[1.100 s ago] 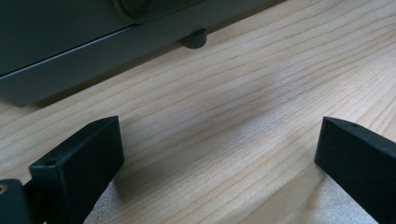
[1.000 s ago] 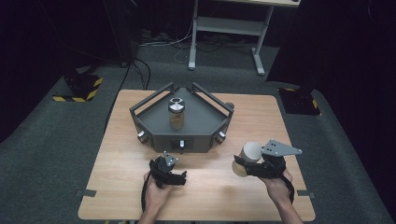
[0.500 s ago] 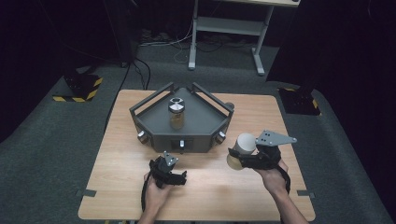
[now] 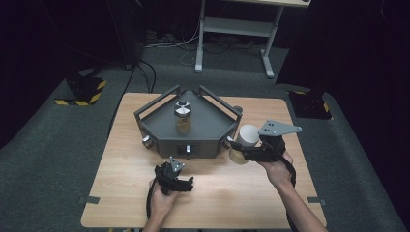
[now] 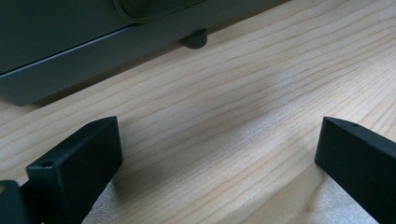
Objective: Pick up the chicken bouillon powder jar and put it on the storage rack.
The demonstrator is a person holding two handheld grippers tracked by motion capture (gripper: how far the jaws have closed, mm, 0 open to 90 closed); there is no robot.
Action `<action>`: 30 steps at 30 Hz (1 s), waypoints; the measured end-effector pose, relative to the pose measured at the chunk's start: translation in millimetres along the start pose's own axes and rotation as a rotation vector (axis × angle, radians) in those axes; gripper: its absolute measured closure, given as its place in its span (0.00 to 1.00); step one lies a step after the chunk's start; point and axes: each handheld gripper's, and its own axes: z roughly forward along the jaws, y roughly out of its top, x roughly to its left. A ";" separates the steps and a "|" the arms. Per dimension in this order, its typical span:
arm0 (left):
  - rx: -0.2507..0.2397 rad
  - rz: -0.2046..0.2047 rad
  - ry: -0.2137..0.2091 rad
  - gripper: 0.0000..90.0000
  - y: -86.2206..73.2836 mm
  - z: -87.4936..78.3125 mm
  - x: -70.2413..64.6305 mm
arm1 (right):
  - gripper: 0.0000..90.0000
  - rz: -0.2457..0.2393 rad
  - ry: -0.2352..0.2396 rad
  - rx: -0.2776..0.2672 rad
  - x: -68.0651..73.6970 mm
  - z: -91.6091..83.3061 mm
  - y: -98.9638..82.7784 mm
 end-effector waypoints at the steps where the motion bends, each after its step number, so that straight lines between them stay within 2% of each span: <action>1: 0.000 0.000 0.000 0.01 0.0 0.0 0.0 | 0.39 -0.001 0.000 -0.001 -0.7 1.6 2.8; 10: 0.000 0.000 0.000 0.01 0.0 0.0 -0.1 | 0.39 0.013 0.006 -0.016 -9.0 20.2 22.3; 14: -0.001 0.000 0.001 0.01 -0.2 0.1 -0.2 | 0.39 0.001 -0.017 -0.024 -6.9 34.5 29.0; 24: -0.002 -0.001 0.002 0.01 -0.3 0.1 -0.4 | 0.39 0.008 -0.043 -0.010 -7.5 64.5 46.2; 26: 0.001 0.002 0.001 0.01 0.0 0.0 0.0 | 0.39 -0.005 -0.057 -0.006 -4.9 73.7 51.8; 30: -0.001 0.000 0.001 0.01 -0.2 0.1 -0.2 | 0.39 0.002 -0.065 -0.005 -4.3 82.2 55.5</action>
